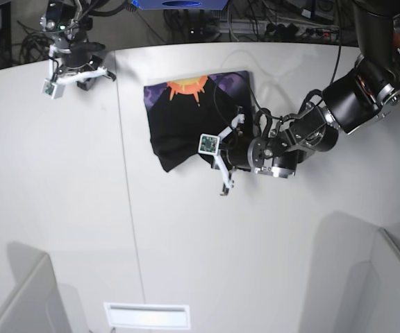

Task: Fold the T-shirt properly
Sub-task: 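Grasp the folded shirt's edge with the left gripper and drag it across the table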

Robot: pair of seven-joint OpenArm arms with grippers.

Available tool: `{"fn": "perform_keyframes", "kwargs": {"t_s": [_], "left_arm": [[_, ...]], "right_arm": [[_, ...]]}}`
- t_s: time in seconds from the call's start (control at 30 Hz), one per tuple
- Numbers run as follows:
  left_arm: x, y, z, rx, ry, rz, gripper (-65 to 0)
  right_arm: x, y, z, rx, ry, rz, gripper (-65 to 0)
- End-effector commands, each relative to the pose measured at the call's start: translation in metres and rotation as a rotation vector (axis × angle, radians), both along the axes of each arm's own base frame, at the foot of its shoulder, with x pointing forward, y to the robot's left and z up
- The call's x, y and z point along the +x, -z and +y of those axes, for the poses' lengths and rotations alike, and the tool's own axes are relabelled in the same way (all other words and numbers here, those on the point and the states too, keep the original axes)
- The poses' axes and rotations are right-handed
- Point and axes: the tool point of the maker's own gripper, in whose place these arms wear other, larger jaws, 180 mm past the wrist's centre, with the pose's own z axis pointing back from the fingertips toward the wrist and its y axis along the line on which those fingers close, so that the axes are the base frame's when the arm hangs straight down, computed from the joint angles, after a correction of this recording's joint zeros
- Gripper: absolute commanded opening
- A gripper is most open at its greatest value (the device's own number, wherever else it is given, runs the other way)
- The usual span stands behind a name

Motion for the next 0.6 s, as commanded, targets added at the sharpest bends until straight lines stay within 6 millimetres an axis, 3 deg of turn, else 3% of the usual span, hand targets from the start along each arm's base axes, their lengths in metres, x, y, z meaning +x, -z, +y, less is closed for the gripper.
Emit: {"fn": "perform_keyframes", "kwargs": {"t_s": [0.0,0.2,0.37,0.57], "left_arm": [[0.004,-0.003,0.002,0.028,0.037,-0.019,-65.0],[0.008,-0.010,-0.006,0.037,0.087,-0.039,-65.0],[0.000,-0.011,-0.025,0.012,0.113,-0.031,-65.0],[-0.003,-0.011,-0.033,0.001,0.124,-0.027,-65.0]], "right_arm": [[0.003,-0.007,-0.003,-0.012,0.001,-0.030,-65.0],[0.003,-0.006,-0.003,-0.011,0.002,-0.028,-65.0],[0.002,-0.006,-0.003,-0.012,0.003,-0.025,-65.0],[0.002,-0.006,-0.003,-0.012,0.003,-0.025,-65.0]]}}
